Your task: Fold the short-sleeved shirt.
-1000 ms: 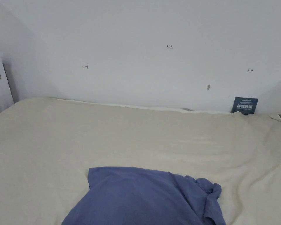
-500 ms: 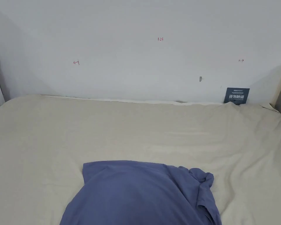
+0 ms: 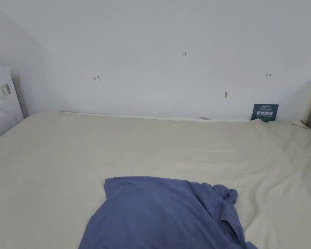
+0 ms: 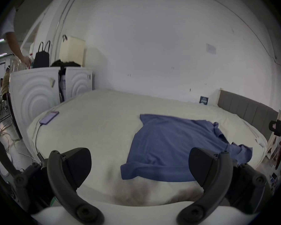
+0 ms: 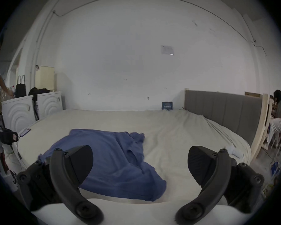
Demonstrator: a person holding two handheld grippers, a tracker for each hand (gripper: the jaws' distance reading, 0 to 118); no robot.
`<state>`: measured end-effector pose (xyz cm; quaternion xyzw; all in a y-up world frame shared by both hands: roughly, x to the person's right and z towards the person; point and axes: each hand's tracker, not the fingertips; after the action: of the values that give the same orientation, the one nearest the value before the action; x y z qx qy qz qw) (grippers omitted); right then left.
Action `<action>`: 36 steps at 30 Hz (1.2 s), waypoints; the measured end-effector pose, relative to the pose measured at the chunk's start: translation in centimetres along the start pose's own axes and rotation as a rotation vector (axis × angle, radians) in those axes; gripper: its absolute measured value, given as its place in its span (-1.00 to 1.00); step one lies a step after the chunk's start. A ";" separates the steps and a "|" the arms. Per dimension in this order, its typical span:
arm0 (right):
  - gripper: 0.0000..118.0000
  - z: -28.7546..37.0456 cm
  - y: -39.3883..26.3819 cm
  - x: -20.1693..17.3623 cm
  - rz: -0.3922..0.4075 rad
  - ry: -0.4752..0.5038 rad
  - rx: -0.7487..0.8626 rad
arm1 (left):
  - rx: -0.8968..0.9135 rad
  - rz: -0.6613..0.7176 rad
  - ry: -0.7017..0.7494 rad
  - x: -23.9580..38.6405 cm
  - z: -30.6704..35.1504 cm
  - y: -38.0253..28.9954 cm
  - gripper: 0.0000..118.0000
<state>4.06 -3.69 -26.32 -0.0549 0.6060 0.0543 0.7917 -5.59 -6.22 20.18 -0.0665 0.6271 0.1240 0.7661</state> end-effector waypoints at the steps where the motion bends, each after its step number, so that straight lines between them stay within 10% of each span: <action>1: 0.92 0.5 0.3 -0.9 -0.002 0.036 0.009 | 0.005 -0.014 -0.013 0.4 0.5 0.0 0.87; 4: -0.51 0.1 0.9 -1.5 0.026 0.069 -0.002 | -0.037 -0.058 -0.026 1.0 -0.2 -0.5 -1.00; 5: -1.00 0.2 0.6 -1.9 0.040 0.065 -0.002 | -0.053 -0.032 -0.073 0.9 -0.4 -0.7 -1.00; 11: -1.00 0.3 1.1 -2.4 0.066 0.084 -0.006 | -0.137 -0.026 0.044 -0.9 -3.8 -3.0 -0.92; 12: -1.00 0.0 1.1 -2.4 0.069 0.087 -0.015 | -0.157 -0.027 0.078 -1.4 -4.6 -3.5 -0.56; 14: -1.00 -0.3 0.7 -2.3 0.065 0.108 -0.042 | -0.254 -0.016 0.072 -2.6 -6.8 -4.7 0.94; 15: -1.00 -0.5 0.5 -2.4 0.064 0.110 -0.053 | -0.284 -0.018 0.084 -1.9 -6.9 -4.3 1.00; 24: -1.00 -1.4 -1.5 -2.0 0.081 0.099 -0.137 | -0.356 -0.042 0.056 -4.7 -14.6 -7.6 0.99; 25: -1.00 -1.4 -1.6 -1.9 0.073 0.098 -0.143 | -0.372 -0.042 0.059 -4.9 -15.2 -8.0 0.90; 27: -1.00 -1.5 -2.0 -1.5 0.034 0.101 -0.159 | -0.405 -0.037 0.043 -4.6 -15.4 -8.5 -0.45; 30: -1.00 -1.7 -2.9 -1.4 0.074 0.069 -0.202 | -0.379 -0.012 0.013 -4.2 -14.5 -9.5 -0.87; 36: -0.90 -2.2 -4.9 0.0 0.101 0.032 -0.232 | -0.289 -0.001 0.016 -4.3 -12.6 -8.8 -0.87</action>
<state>2.69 -8.87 -26.76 -0.1165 0.6104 0.1630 0.7664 -15.89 -18.35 21.36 -0.1777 0.6088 0.2121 0.7435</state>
